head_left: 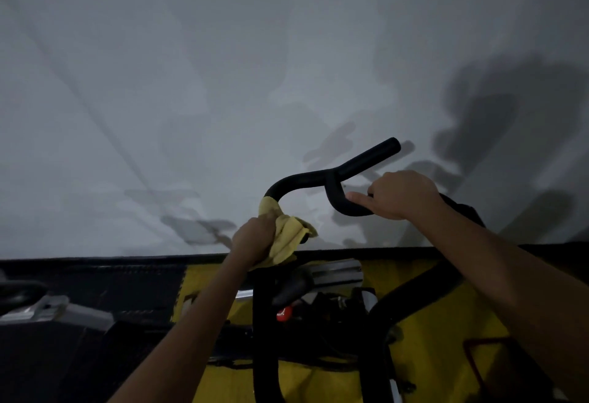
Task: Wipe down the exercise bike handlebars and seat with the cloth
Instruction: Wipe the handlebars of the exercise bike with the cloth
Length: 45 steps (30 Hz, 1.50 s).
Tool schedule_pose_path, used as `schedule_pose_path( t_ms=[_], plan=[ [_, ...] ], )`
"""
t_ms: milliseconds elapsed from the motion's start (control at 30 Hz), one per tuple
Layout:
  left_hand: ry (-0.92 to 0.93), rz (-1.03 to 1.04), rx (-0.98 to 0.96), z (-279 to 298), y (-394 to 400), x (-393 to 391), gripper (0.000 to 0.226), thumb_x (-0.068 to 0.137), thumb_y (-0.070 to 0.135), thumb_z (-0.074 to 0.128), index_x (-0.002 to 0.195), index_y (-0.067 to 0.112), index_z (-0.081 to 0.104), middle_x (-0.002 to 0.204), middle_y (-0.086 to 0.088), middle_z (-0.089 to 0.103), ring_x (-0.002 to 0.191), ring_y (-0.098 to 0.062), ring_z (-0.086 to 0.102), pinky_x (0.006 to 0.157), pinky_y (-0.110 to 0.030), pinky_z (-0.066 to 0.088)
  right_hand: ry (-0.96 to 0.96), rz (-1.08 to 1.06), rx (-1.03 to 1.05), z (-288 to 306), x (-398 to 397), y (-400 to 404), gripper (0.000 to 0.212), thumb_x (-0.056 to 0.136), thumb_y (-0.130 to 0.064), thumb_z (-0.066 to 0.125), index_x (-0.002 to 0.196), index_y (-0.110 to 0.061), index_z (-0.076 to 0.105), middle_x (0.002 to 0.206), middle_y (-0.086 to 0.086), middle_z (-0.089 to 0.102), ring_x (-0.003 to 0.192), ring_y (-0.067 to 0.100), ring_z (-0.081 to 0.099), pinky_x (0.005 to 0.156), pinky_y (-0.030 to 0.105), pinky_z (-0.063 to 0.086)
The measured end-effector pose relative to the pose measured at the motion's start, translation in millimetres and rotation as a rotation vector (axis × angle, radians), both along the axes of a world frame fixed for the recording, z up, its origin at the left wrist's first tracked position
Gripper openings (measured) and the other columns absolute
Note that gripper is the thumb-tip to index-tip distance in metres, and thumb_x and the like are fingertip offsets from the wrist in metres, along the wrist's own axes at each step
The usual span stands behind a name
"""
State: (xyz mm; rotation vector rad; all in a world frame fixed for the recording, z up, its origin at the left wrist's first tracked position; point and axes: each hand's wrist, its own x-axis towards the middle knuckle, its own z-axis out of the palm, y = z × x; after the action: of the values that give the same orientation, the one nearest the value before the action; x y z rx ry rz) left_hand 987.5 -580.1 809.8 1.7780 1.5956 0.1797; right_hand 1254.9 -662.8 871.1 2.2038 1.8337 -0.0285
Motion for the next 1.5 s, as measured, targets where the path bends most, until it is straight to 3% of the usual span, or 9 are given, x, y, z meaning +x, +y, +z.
schedule_pose_path(
  t_ms=[133,333,500,633,800,1000,1100,1333,1500],
  plan=[
    [0.146,-0.063,0.228,-12,-10,5,0.036,0.109,0.019,0.020,0.127,0.001,0.046,0.117,-0.020,0.059,0.102,-0.037,0.062,0.070,-0.036,0.037,0.001,0.014,0.009,-2,1,2,0.081,0.089,-0.081,0.008,0.065,-0.021,0.057,0.070,0.002,0.060,0.065,0.017,0.057,0.066,0.033,0.047],
    [-0.005,0.081,-0.010,-6,28,22,0.041,0.104,0.027,0.043,0.125,-0.005,0.056,0.125,-0.023,0.060,0.110,-0.039,0.059,0.086,-0.039,0.046,-0.019,0.029,0.004,-5,4,5,0.080,0.091,-0.080,0.010,0.067,-0.021,0.059,0.072,0.002,0.062,0.064,0.017,0.058,0.060,0.030,0.042],
    [0.023,0.011,-0.050,-1,44,32,0.041,0.104,0.028,0.038,0.123,-0.002,0.058,0.121,-0.018,0.060,0.098,-0.030,0.056,0.079,-0.035,0.041,-0.002,0.037,0.001,-1,0,3,0.071,0.094,-0.075,0.013,0.067,-0.023,0.052,0.074,0.002,0.060,0.068,0.018,0.057,0.070,0.033,0.049],
    [-0.003,0.033,-0.025,-6,29,21,0.047,0.105,0.034,0.035,0.138,0.001,0.044,0.133,-0.021,0.056,0.119,-0.038,0.055,0.086,-0.036,0.037,0.008,0.063,-0.017,3,-3,1,0.064,0.095,-0.075,0.012,0.066,-0.028,0.044,0.075,0.000,0.057,0.071,0.019,0.056,0.072,0.035,0.049],
    [-0.005,-0.108,0.185,-5,-14,1,0.056,0.108,0.045,0.020,0.152,0.011,0.027,0.139,-0.023,0.055,0.121,-0.039,0.055,0.088,-0.041,0.039,-0.013,0.080,-0.008,3,-7,-1,0.071,0.091,-0.080,0.016,0.076,-0.025,0.058,0.078,0.000,0.060,0.074,0.019,0.059,0.078,0.037,0.054],
    [0.396,-0.433,0.467,-1,-59,-21,0.056,0.110,0.023,0.027,0.158,-0.001,0.013,0.162,-0.027,0.017,0.149,-0.047,0.016,0.099,-0.055,0.047,-0.029,0.089,0.013,2,-8,-7,0.073,0.090,-0.081,0.019,0.078,-0.022,0.060,0.076,0.000,0.057,0.071,0.018,0.056,0.072,0.035,0.051],
    [0.456,-0.490,0.466,-6,-67,-29,0.055,0.111,0.030,0.026,0.160,0.009,0.015,0.167,-0.023,0.000,0.153,-0.045,-0.002,0.115,-0.050,0.033,-0.024,0.081,0.004,2,-9,-9,0.074,0.089,-0.082,0.019,0.081,-0.023,0.063,0.078,0.000,0.059,0.072,0.018,0.057,0.068,0.033,0.047],
    [-0.146,-0.197,0.448,-17,-129,-43,0.051,0.111,0.033,0.022,0.159,0.017,0.023,0.166,0.003,-0.003,0.155,-0.016,-0.008,0.124,-0.031,-0.001,-0.031,0.102,-0.008,4,-6,-9,0.078,0.091,-0.081,0.018,0.081,-0.018,0.064,0.082,0.003,0.064,0.077,0.020,0.062,0.080,0.038,0.055],
    [-0.024,-0.295,0.657,-18,-150,-41,0.048,0.110,0.023,0.027,0.152,0.004,0.039,0.166,-0.009,0.022,0.157,-0.024,0.003,0.128,-0.042,0.002,-0.027,0.120,0.006,2,-5,-6,0.073,0.091,-0.080,0.019,0.075,-0.022,0.059,0.081,0.001,0.062,0.077,0.020,0.061,0.074,0.034,0.051]
  ],
)
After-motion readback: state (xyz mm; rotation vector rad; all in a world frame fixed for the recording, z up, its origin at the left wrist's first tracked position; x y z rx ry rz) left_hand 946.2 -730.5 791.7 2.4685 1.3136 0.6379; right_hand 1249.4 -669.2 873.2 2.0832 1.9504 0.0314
